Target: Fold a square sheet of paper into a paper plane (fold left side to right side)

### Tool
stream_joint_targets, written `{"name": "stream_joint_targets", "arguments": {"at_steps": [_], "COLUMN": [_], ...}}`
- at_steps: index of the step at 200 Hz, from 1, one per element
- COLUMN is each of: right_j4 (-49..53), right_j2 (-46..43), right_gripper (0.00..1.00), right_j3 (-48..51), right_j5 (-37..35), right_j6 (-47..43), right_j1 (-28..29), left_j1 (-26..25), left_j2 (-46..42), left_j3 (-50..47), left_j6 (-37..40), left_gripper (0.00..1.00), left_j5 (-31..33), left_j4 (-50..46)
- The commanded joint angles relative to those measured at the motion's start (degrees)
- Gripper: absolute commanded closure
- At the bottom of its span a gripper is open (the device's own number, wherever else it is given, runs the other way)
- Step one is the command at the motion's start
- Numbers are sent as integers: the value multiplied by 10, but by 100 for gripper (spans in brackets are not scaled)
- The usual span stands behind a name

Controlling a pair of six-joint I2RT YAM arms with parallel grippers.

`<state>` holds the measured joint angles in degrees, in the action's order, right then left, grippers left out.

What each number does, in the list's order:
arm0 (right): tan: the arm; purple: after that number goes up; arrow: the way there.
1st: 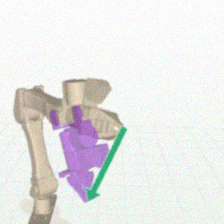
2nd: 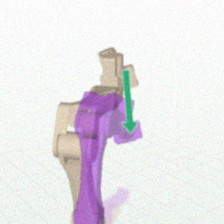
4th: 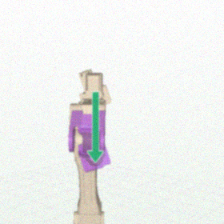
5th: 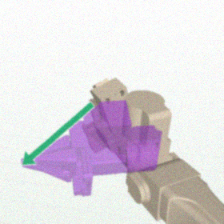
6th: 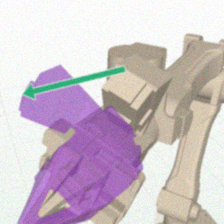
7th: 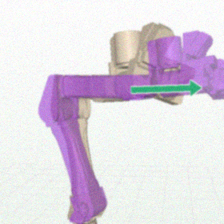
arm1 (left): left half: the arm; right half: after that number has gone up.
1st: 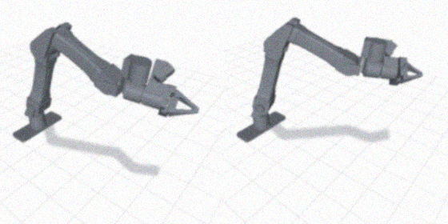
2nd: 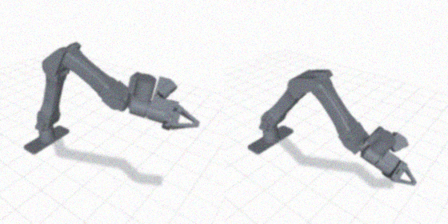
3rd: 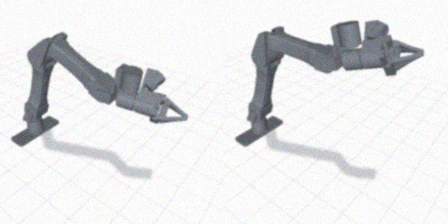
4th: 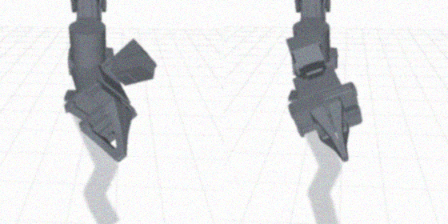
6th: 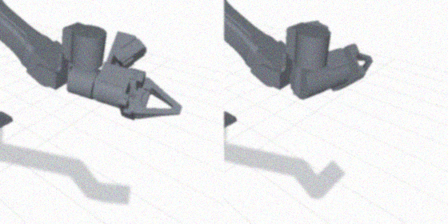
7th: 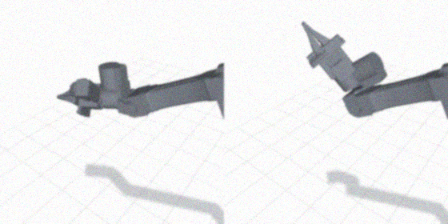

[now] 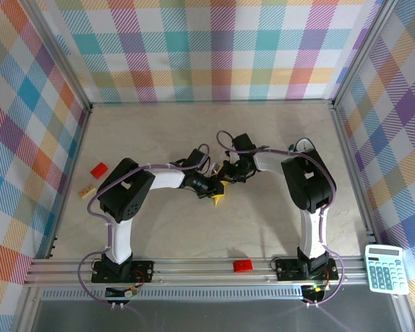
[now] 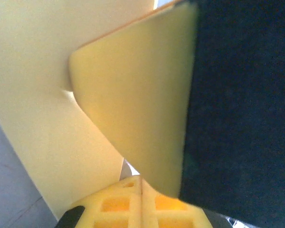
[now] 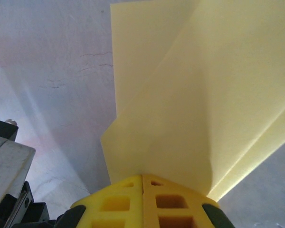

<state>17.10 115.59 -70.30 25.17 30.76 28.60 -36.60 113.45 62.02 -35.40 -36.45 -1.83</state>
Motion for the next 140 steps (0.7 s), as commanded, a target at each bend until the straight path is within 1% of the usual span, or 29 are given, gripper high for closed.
{"name": "stream_joint_targets", "arguments": {"at_steps": [1, 82, 140], "right_j4": [64, 81, 85], "right_j2": [50, 63, 62], "right_gripper": [100, 100, 100], "right_j3": [12, -12, -13], "right_j5": [-86, -93, -95], "right_j6": [-15, -19, -21], "right_j1": [5, 5, 5], "left_j1": [-1, -8, -9], "left_j2": [-7, -40, -61], "left_j3": [-33, -94, -131], "left_j6": [9, 19, 16], "left_gripper": [100, 100, 100], "left_j5": [-4, -12, -2], "left_j4": [-39, -34, -23]}}
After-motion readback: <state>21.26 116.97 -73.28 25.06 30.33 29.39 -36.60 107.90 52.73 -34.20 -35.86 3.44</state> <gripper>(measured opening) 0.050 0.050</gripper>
